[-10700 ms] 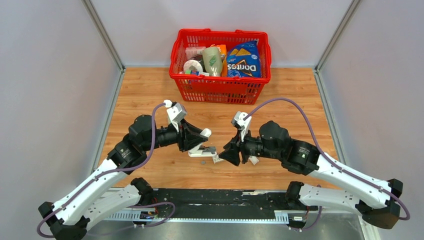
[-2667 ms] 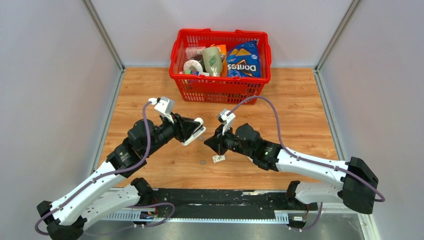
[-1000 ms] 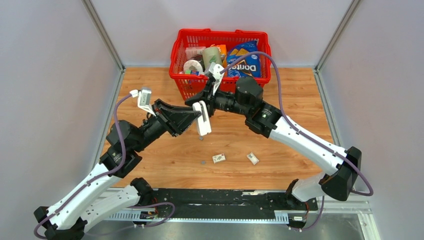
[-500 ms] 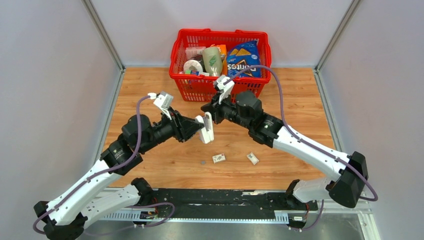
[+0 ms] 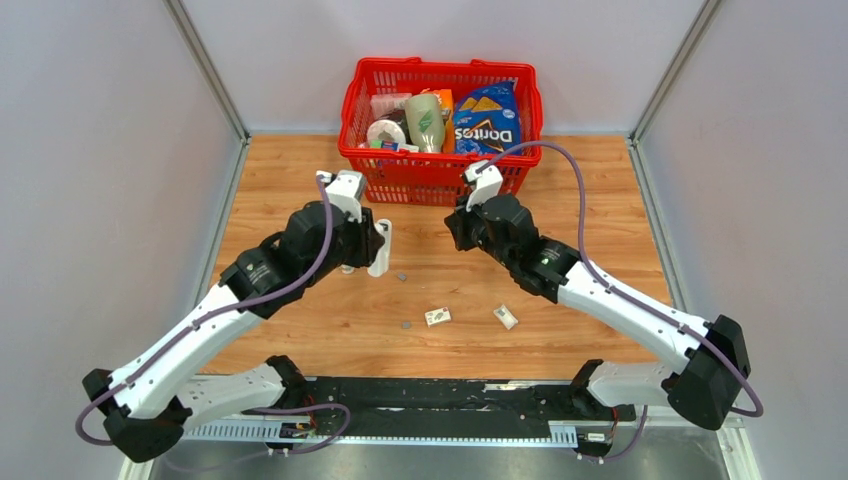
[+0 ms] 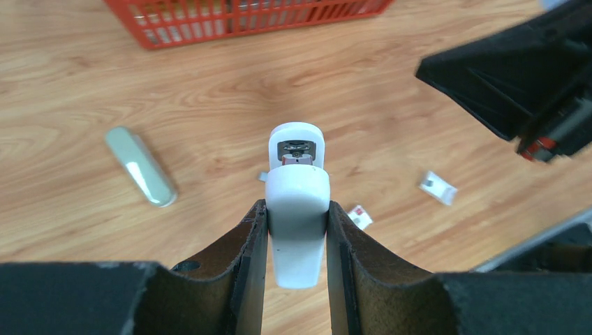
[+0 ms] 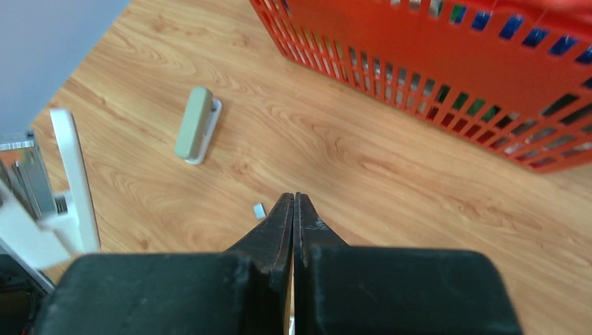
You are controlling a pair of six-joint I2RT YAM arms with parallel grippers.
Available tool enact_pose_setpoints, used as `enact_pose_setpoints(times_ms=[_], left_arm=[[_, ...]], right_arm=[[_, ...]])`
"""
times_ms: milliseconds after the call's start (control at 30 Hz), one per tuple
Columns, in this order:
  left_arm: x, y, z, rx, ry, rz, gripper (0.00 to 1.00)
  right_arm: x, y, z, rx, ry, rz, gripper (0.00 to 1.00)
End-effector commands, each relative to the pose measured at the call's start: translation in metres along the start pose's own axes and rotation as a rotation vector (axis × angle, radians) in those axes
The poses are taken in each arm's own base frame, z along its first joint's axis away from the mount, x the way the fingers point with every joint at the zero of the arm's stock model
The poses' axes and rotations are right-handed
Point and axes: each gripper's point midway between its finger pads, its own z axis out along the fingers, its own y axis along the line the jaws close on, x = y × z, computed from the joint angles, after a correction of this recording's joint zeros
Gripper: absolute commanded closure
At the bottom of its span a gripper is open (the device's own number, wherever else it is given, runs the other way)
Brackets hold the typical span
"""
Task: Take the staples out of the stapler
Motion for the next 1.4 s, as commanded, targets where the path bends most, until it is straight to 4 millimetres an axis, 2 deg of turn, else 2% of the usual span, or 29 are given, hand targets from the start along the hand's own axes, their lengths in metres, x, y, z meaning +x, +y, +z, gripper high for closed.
enact_pose_setpoints(times_ms=[0, 167, 367, 600, 1067, 1133, 1233, 1300, 1333, 1367], left_arm=[[0.004, 0.034, 0.009, -0.214, 0.084, 0.112, 1.0], [0.023, 0.052, 0.036, -0.257, 0.177, 0.088, 1.0], [0.054, 0.074, 0.068, -0.235, 0.283, 0.013, 1.0], [0.095, 0.076, 0.1, -0.202, 0.442, -0.003, 1.0], [0.159, 0.094, 0.119, -0.218, 0.625, -0.032, 1.0], [0.175, 0.1, 0.126, -0.23, 0.653, -0.05, 1.0], [0.213, 0.105, 0.141, -0.23, 0.733, -0.087, 1.0], [0.244, 0.115, 0.147, -0.267, 0.802, -0.106, 1.0], [0.251, 0.117, 0.15, -0.278, 0.818, -0.111, 1.0], [0.267, 0.121, 0.152, -0.291, 0.862, -0.117, 1.0]], right_arm=[[0.015, -0.001, 0.003, 0.016, 0.042, 0.041, 1.0], [0.026, -0.002, 0.006, 0.017, 0.084, 0.042, 1.0], [0.033, -0.002, 0.005, 0.01, 0.102, 0.039, 1.0], [0.045, 0.002, 0.009, -0.014, 0.133, 0.052, 1.0], [0.059, 0.005, 0.018, -0.029, 0.167, 0.049, 1.0], [0.062, 0.005, 0.02, -0.03, 0.174, 0.051, 1.0], [0.068, 0.006, 0.022, -0.035, 0.189, 0.054, 1.0], [0.071, 0.007, 0.024, -0.04, 0.197, 0.058, 1.0], [0.072, 0.009, 0.025, -0.045, 0.201, 0.06, 1.0], [0.072, 0.008, 0.025, -0.045, 0.201, 0.06, 1.0]])
